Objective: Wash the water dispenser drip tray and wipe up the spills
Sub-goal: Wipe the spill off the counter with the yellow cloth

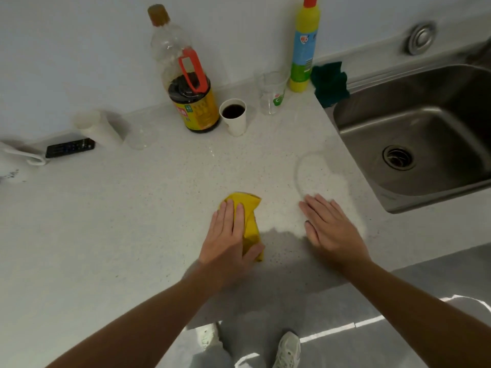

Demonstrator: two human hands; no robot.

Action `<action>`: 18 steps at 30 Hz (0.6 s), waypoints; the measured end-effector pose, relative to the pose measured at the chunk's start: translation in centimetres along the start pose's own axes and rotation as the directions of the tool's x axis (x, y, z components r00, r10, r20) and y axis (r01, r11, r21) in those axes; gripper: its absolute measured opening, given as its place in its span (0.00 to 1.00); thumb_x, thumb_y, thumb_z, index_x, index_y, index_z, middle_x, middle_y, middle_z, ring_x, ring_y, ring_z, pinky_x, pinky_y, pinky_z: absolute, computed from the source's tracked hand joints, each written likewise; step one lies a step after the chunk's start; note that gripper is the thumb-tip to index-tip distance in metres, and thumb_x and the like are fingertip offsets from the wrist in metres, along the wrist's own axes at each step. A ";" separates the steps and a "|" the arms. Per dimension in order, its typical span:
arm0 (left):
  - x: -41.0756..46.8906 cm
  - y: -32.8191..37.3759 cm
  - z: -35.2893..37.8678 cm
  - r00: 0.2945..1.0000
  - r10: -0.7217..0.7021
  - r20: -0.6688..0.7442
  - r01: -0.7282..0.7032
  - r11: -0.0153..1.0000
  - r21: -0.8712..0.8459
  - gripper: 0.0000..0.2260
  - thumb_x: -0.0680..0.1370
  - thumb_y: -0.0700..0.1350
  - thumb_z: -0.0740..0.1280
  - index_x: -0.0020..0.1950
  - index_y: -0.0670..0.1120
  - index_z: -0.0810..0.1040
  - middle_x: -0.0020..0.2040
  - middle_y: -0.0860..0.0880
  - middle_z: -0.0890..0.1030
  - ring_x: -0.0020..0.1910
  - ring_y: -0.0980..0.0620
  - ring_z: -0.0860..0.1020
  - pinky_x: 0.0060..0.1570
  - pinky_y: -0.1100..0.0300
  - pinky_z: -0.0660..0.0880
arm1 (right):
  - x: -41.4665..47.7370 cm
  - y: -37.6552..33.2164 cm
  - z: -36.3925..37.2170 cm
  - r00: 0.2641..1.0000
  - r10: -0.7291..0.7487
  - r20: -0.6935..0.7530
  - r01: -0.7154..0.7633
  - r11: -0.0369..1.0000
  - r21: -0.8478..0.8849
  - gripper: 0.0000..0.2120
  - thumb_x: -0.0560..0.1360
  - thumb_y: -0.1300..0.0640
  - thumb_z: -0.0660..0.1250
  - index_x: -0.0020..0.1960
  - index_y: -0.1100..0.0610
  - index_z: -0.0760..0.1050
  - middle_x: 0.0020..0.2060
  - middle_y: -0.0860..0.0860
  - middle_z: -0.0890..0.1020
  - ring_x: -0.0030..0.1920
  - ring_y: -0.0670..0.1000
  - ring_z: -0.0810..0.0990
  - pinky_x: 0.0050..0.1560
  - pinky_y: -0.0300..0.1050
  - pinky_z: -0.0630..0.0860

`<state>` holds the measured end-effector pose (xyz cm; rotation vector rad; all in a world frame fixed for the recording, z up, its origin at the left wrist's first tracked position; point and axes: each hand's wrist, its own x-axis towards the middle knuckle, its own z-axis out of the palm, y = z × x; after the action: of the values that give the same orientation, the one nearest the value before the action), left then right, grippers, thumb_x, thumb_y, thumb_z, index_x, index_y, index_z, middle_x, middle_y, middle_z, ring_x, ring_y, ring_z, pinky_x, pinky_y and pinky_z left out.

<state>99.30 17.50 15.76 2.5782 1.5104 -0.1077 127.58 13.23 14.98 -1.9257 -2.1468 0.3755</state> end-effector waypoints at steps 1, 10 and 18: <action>0.0 0.3 -0.1 1.000 -0.021 -0.002 0.021 1.000 -0.003 0.46 0.80 0.72 0.51 0.84 0.38 0.51 0.84 0.35 0.52 0.84 0.35 0.51 0.82 0.39 0.52 | -0.1 -0.1 0.0 1.000 -0.009 -0.014 0.009 1.000 -0.010 0.27 0.83 0.49 0.49 0.80 0.56 0.64 0.79 0.54 0.66 0.81 0.52 0.58 0.81 0.55 0.52; 1.2 2.0 -0.3 0.983 -0.175 -0.060 0.167 0.980 -0.110 0.48 0.77 0.72 0.57 0.84 0.38 0.53 0.83 0.33 0.54 0.82 0.35 0.54 0.82 0.41 0.52 | -0.2 -0.3 0.1 0.999 0.032 -0.004 -0.032 0.997 -0.064 0.26 0.85 0.45 0.47 0.80 0.53 0.61 0.79 0.53 0.65 0.81 0.52 0.57 0.81 0.57 0.55; 3.3 2.5 -0.5 0.979 -0.198 -0.042 0.190 0.971 -0.144 0.51 0.76 0.74 0.56 0.84 0.37 0.50 0.84 0.33 0.51 0.83 0.35 0.51 0.82 0.41 0.50 | -0.1 -0.1 0.1 1.000 0.026 -0.001 -0.026 0.996 -0.087 0.27 0.85 0.45 0.47 0.81 0.52 0.59 0.80 0.52 0.63 0.82 0.52 0.55 0.81 0.55 0.52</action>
<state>103.07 19.18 16.02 2.3405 1.7220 0.0478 127.47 13.17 14.94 -2.0018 -2.1745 0.2917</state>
